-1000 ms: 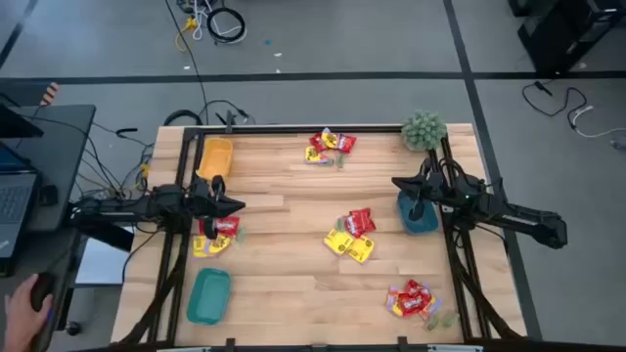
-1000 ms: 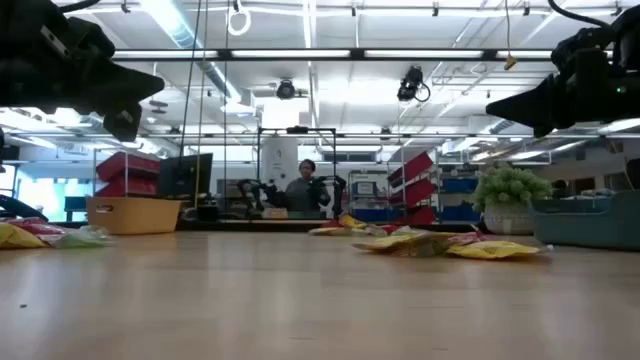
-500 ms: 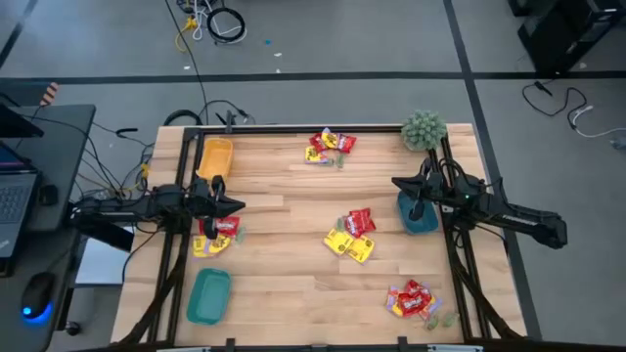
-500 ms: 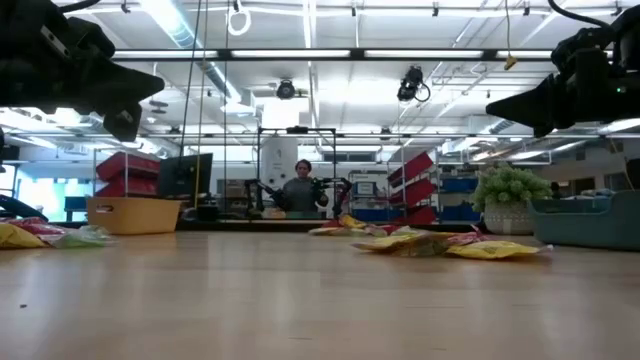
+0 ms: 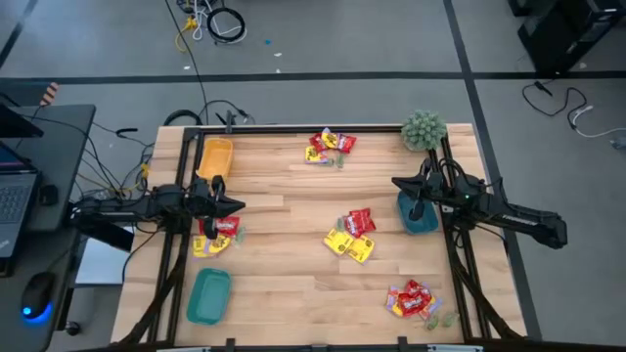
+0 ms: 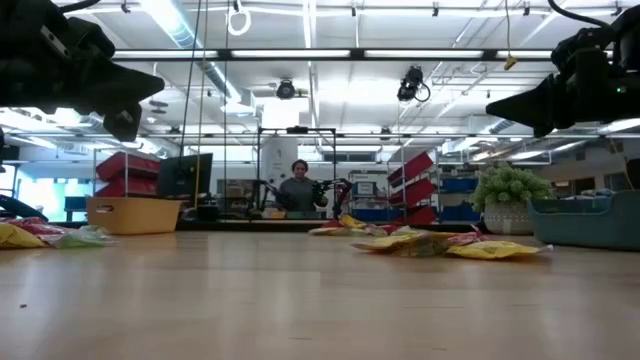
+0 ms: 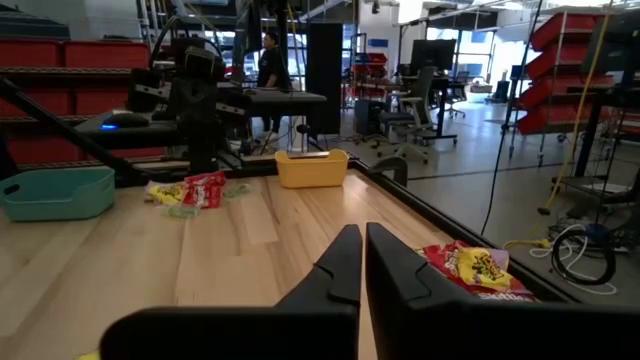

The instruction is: Sort candy

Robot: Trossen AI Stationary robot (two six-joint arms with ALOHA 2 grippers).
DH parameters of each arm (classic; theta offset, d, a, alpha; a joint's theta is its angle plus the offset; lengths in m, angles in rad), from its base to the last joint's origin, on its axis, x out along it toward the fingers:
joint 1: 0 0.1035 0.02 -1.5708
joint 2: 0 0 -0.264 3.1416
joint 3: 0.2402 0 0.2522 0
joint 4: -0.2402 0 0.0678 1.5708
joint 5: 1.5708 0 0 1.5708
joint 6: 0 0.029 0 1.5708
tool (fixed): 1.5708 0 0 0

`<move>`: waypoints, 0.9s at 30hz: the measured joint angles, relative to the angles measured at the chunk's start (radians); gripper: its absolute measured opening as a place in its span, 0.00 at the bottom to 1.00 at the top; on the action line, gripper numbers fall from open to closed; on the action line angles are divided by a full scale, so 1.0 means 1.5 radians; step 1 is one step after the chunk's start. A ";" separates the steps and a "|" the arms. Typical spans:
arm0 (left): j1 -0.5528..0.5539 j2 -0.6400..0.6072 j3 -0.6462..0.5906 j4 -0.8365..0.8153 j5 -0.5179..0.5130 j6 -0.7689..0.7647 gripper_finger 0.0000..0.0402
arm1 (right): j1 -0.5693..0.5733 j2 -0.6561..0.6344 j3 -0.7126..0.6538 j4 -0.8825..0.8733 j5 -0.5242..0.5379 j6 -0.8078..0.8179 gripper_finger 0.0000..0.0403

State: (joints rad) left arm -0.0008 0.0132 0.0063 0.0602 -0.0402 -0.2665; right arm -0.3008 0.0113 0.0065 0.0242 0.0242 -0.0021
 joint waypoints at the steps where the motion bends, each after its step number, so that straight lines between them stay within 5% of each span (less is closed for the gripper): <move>1: 0.000 0.000 0.000 0.000 0.000 0.000 0.01 | 0.000 0.000 0.000 0.000 0.000 0.000 0.01; 20: 0.000 0.000 0.000 0.122 0.000 -0.015 0.01 | 0.000 0.000 0.000 0.000 0.000 0.000 0.02; 27: -0.001 0.012 0.008 0.101 0.064 -0.006 0.01 | 0.000 0.000 0.000 0.000 0.000 0.000 0.01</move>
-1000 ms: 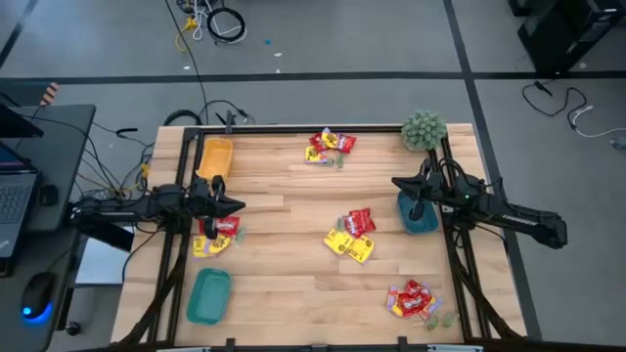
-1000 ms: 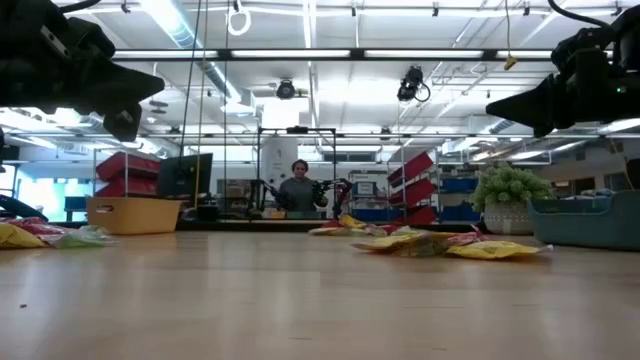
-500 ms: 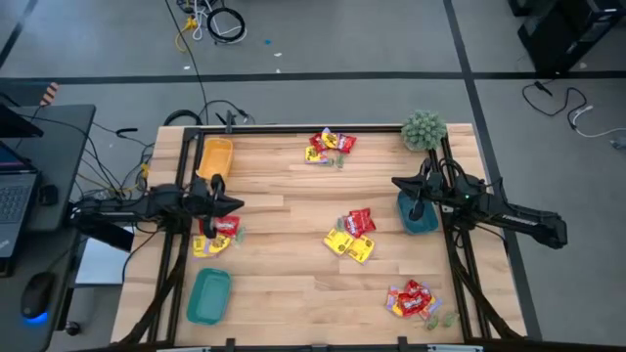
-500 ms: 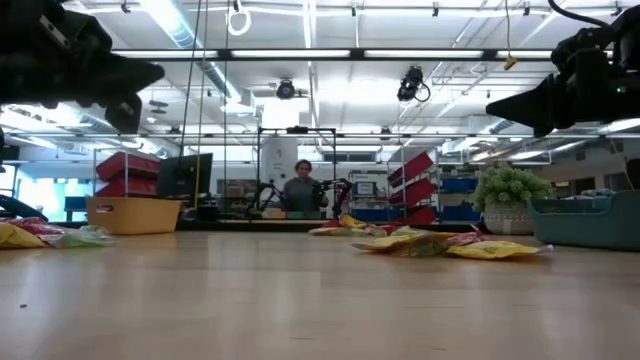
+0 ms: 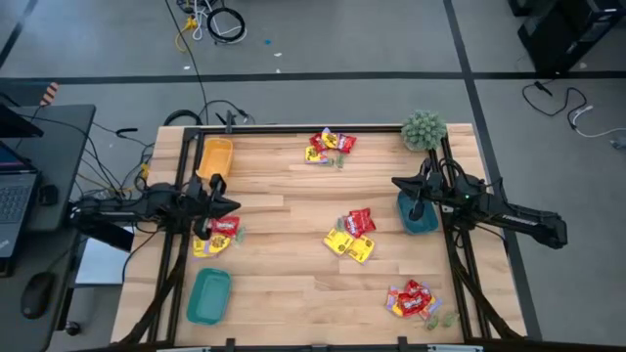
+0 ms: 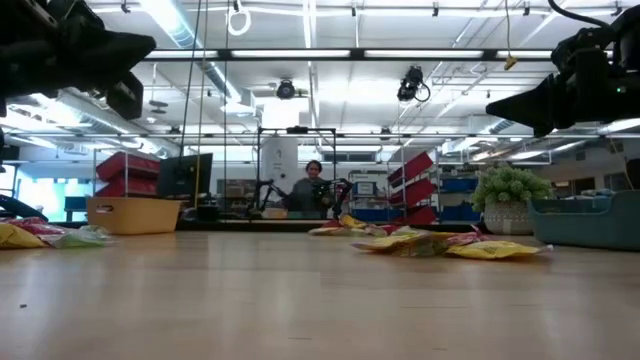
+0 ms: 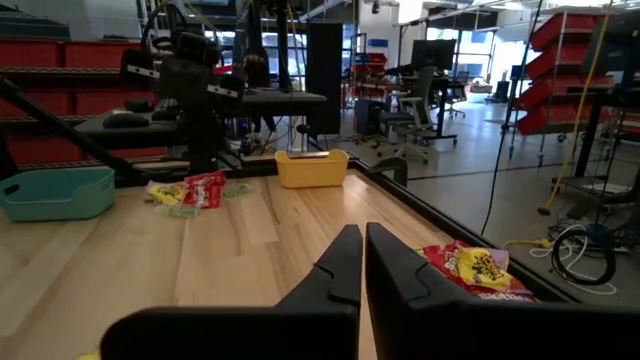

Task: Sort candy
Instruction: Put the yellow packet of candy into the yellow bin

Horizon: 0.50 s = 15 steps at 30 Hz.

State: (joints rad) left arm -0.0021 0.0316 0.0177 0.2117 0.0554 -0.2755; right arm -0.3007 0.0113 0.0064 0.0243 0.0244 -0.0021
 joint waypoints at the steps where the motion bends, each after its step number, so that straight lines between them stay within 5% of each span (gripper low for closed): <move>1: 0.000 0.008 0.009 -0.020 0.004 -0.005 0.01 | 0.000 0.000 0.000 0.000 0.000 0.000 0.01; 15: -0.046 0.291 0.193 -0.229 -0.002 -0.064 0.01 | 0.000 0.000 0.000 0.002 0.000 0.000 0.01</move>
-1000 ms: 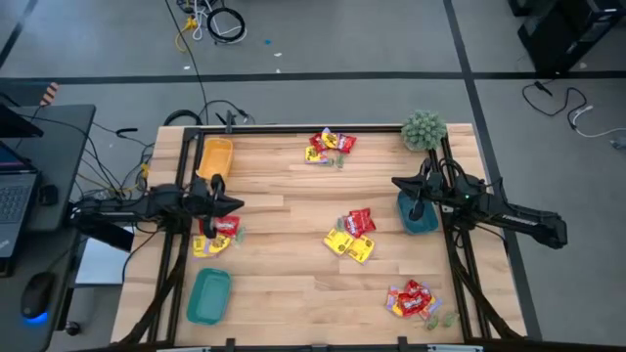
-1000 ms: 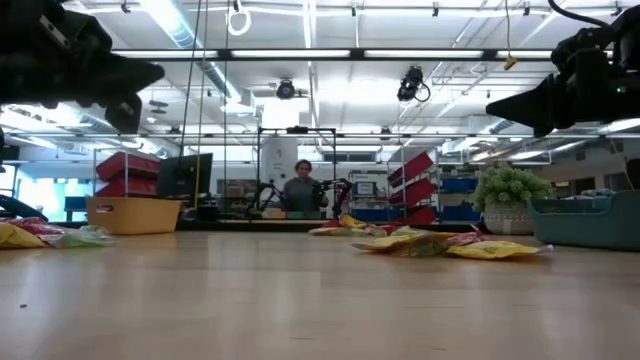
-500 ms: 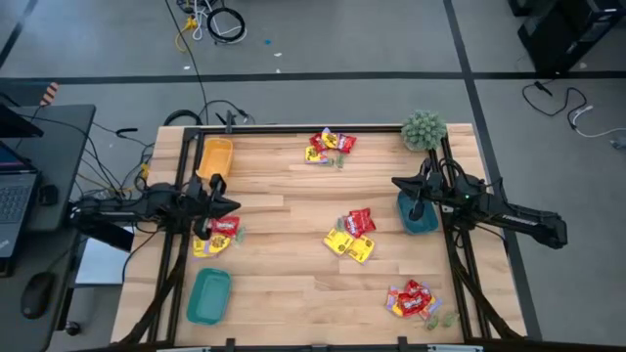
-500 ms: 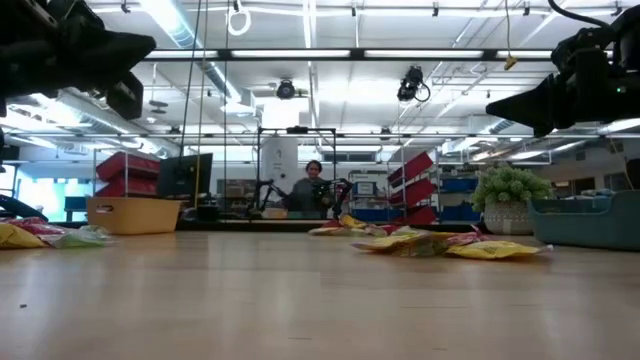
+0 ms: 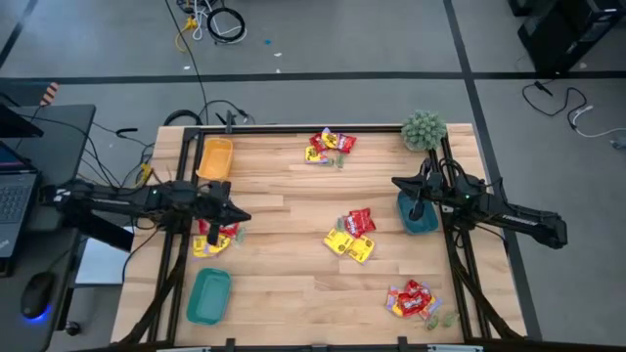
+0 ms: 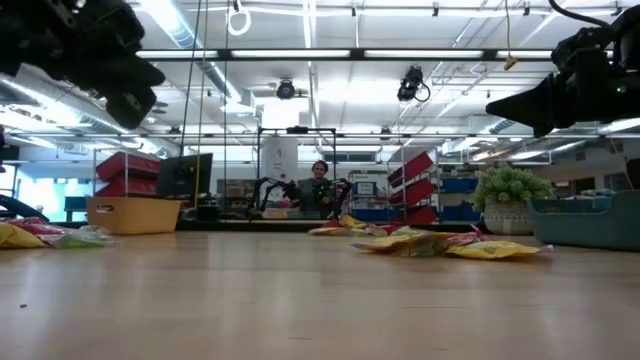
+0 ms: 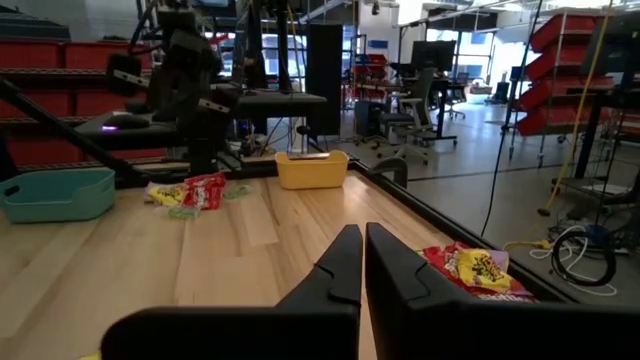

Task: Sort candy
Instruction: Put the yellow packet of candy into the yellow bin

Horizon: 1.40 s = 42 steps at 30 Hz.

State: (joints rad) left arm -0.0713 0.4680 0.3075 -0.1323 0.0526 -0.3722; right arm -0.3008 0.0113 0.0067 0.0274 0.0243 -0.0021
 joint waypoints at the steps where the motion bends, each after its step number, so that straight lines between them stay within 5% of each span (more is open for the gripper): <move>1: -0.003 0.025 0.017 -0.019 -0.001 -0.005 0.01 | 0.000 0.000 0.000 0.000 0.000 0.000 0.01; 15: -0.093 0.315 0.269 -0.454 -0.013 -0.256 0.01 | 0.000 0.000 0.000 0.000 0.000 0.000 0.01; 27: -0.179 0.463 0.276 -0.538 0.107 -0.386 0.10 | 0.000 0.000 0.000 0.000 0.000 0.000 0.01; 35: -0.203 0.535 0.276 -0.537 0.102 -0.386 0.35 | 0.000 0.000 0.000 0.000 0.000 0.000 0.01; 42: -0.203 0.575 0.271 -0.558 0.022 -0.382 0.43 | 0.000 0.000 0.000 0.000 0.000 0.000 0.02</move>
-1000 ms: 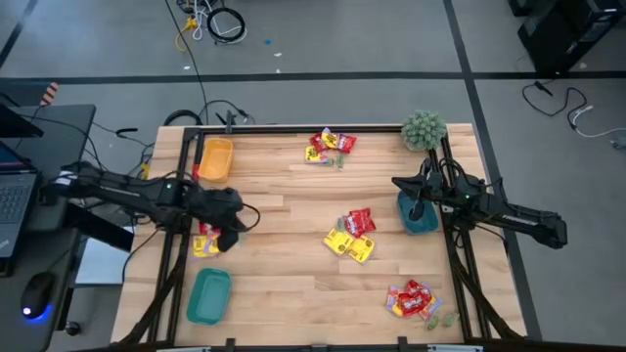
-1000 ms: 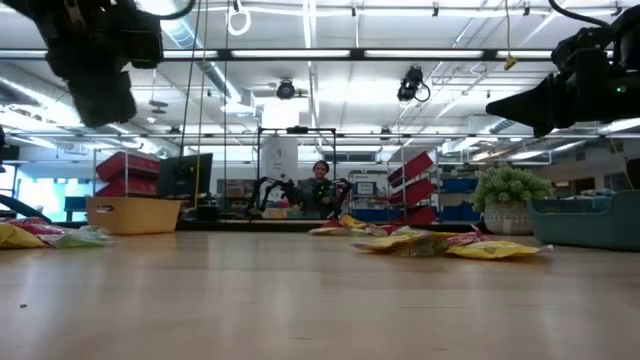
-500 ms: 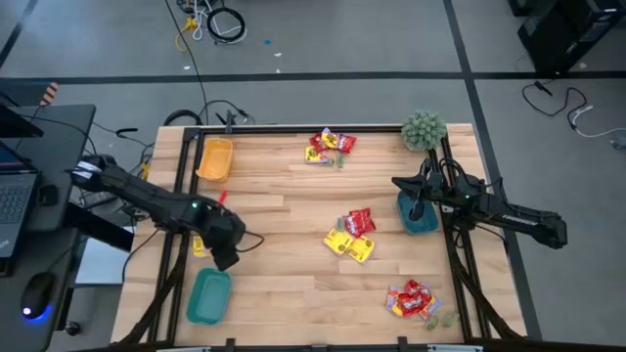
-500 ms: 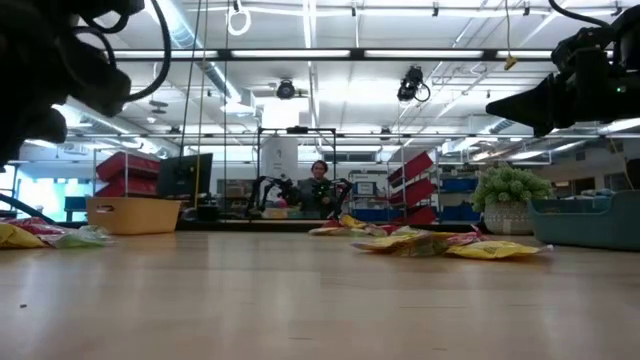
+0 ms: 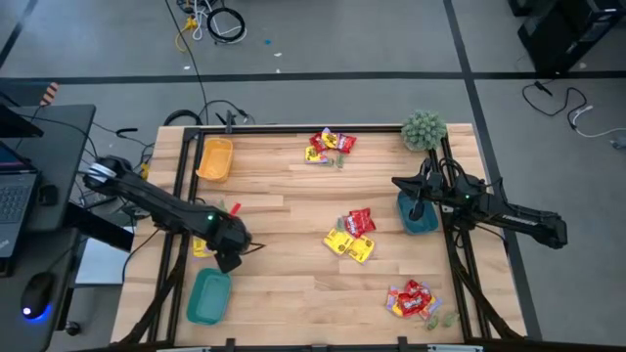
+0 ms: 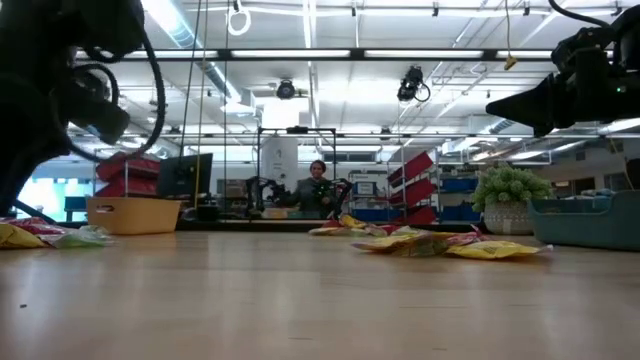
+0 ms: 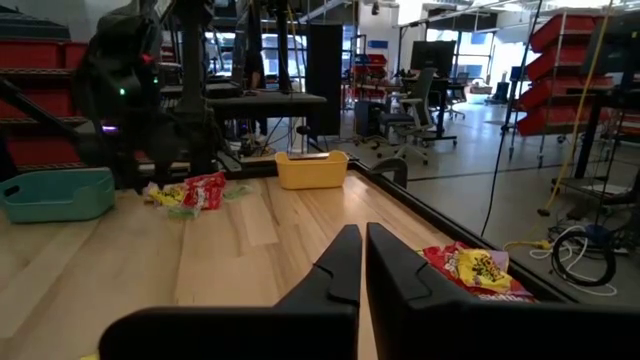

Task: Sort candy
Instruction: Put the yellow packet of candy into the yellow bin

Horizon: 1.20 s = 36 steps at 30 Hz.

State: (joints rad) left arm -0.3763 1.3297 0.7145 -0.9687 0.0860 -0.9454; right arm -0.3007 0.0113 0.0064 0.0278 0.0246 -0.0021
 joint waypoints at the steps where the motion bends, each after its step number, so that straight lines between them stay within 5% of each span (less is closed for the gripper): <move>1: 0.000 0.005 -0.002 -0.004 -0.003 0.004 0.43 | 0.000 0.000 0.000 0.000 0.000 0.000 0.02; 8: 0.000 0.030 -0.023 -0.013 -0.011 0.017 0.38 | 0.000 0.000 0.000 0.000 0.000 0.000 0.01; 13: 0.001 0.035 -0.016 -0.017 -0.024 0.019 0.20 | 0.000 0.000 0.000 0.000 0.000 0.000 0.02; 16: 0.001 0.034 0.015 -0.024 -0.023 0.029 0.04 | 0.000 0.000 0.000 0.000 0.000 0.000 0.02; 22: 0.001 0.034 0.125 -0.096 -0.025 0.036 0.01 | 0.000 0.000 0.000 0.000 0.000 0.000 0.01; 29: 0.044 0.034 0.269 -0.236 -0.201 0.023 0.00 | 0.000 0.000 0.000 0.000 0.000 0.000 0.02; 32: 0.100 0.034 0.302 -0.293 -0.290 0.036 0.00 | 0.000 0.000 0.000 0.000 0.000 0.000 0.02; 36: 0.211 0.029 0.308 -0.285 -0.320 0.132 0.00 | 0.000 0.000 0.000 0.000 0.000 0.000 0.01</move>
State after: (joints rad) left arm -0.0593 1.3739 1.1763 -1.3967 -0.3938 -0.7471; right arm -0.3006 0.0113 0.0065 0.0277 0.0246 -0.0021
